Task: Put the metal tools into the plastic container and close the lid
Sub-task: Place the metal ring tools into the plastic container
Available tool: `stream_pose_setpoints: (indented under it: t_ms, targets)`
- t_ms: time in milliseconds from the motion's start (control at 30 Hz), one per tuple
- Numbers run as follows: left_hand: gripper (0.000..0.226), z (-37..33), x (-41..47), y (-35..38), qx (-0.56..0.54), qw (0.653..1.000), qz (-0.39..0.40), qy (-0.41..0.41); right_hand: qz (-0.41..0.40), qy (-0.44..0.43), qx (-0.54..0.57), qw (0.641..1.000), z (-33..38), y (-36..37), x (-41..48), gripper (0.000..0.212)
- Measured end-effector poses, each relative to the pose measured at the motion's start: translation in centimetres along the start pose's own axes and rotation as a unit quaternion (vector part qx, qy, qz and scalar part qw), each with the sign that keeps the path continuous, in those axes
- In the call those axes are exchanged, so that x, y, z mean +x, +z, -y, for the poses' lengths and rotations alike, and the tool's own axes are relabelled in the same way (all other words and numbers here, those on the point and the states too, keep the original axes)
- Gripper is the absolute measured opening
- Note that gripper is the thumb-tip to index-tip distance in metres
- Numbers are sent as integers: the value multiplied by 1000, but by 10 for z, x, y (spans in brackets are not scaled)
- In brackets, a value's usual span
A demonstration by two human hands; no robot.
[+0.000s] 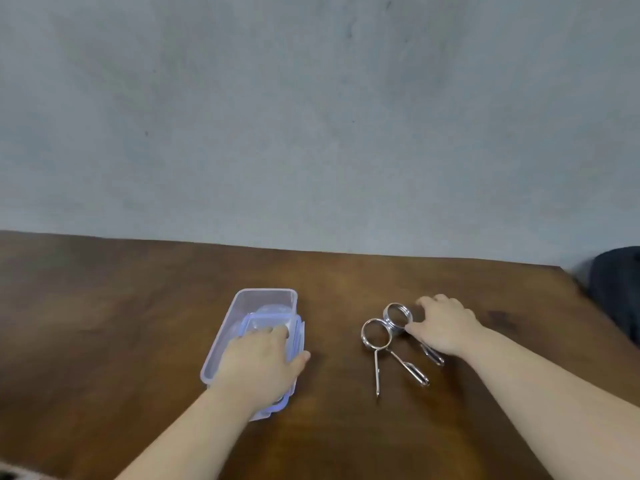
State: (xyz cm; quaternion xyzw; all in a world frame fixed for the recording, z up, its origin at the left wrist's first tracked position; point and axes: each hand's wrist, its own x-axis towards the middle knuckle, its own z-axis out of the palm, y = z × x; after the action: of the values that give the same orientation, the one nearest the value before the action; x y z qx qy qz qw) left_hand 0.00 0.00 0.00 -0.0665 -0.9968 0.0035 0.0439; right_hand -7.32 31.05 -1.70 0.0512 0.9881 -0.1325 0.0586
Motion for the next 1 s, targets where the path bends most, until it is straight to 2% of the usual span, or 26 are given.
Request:
stream_pose_setpoints:
  t_ms: [133, 300, 433, 533, 633, 700, 767, 867, 1000]
  targets:
    - [37, -2, -5, 9, 34, 999, -2, -17, 16, 26, -42, 999, -4, 7, 0, 63]
    - [13, -4, -11, 21, 96, 994, 53, 6, 22, 13, -67, 997, -6, 17, 1, 53]
    - [23, -6, -14, 20, 151, 984, 86, 35, 15, 7, -94, 995, -7, 21, -3, 48]
    - [19, -6, -19, 21, 142, 986, 75, 40, 13, 40, -38, 998, -12, 23, -2, 42]
    - [19, -5, -21, 24, 121, 989, 68, 50, 7, 61, 69, 996, -16, 20, -3, 27]
    - [18, -5, -22, 25, 100, 991, 57, 70, -7, 59, 156, 986, -17, 13, -5, 16]
    - [16, -7, -22, 25, 80, 990, 46, 102, -36, 51, 220, 973, -13, 0, -10, 14]
    - [18, -12, -22, 28, 64, 989, 28, 133, -68, 2, 265, 962, 2, -23, -17, 16]
    - [27, -19, -20, 29, 58, 986, -12, 155, -61, -111, 213, 969, 35, -48, -31, 11]
